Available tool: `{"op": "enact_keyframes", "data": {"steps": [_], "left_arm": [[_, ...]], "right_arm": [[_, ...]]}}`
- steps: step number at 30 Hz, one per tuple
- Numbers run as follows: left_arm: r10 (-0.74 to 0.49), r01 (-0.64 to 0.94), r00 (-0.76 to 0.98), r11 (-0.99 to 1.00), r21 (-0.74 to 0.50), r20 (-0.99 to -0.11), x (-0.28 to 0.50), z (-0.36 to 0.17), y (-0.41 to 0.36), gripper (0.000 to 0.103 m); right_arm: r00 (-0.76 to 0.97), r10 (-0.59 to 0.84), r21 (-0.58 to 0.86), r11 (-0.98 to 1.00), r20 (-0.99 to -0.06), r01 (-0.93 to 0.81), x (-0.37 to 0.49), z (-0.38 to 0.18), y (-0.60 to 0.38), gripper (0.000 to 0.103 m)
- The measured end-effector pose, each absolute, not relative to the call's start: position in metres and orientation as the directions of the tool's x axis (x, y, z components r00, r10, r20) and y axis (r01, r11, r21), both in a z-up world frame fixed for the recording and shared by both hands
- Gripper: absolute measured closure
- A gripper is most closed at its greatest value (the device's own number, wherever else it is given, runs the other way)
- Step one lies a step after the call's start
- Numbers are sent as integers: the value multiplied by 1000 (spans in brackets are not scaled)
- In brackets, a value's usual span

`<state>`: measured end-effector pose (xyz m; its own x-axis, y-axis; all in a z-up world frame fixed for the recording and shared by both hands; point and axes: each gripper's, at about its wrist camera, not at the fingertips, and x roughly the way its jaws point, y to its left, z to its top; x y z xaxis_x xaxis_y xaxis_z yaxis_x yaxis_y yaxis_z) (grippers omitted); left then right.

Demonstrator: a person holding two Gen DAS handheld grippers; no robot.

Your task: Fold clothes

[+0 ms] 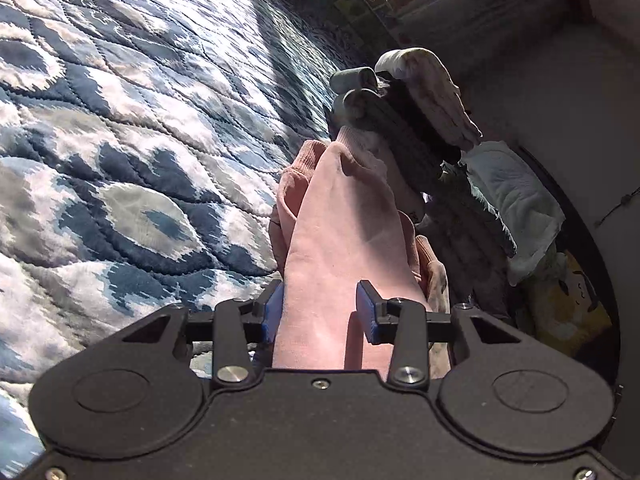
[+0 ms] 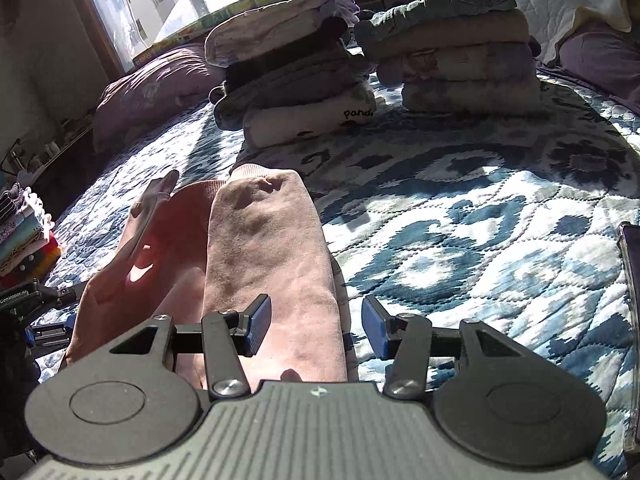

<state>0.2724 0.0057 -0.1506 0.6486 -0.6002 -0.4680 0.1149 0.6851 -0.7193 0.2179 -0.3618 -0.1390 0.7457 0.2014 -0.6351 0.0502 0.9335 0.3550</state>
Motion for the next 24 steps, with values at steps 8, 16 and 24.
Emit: {"op": "enact_keyframes", "data": {"steps": [8,16,24], "left_arm": [[-445,71,795,742,-666,-412,219,-112,65,103],[-325,8,815,834,-551,-480,217,-104,78,59],[-464,183,725,842,-507,-509,315,-102,15,52]], "right_arm": [[755,209,347,938,-622,27,260,-141,-355,47],[747,240,325,945,-620,-33,291,-148,-347,39],[716,293,329,940,-634,-93,319,-158,-350,40]]}}
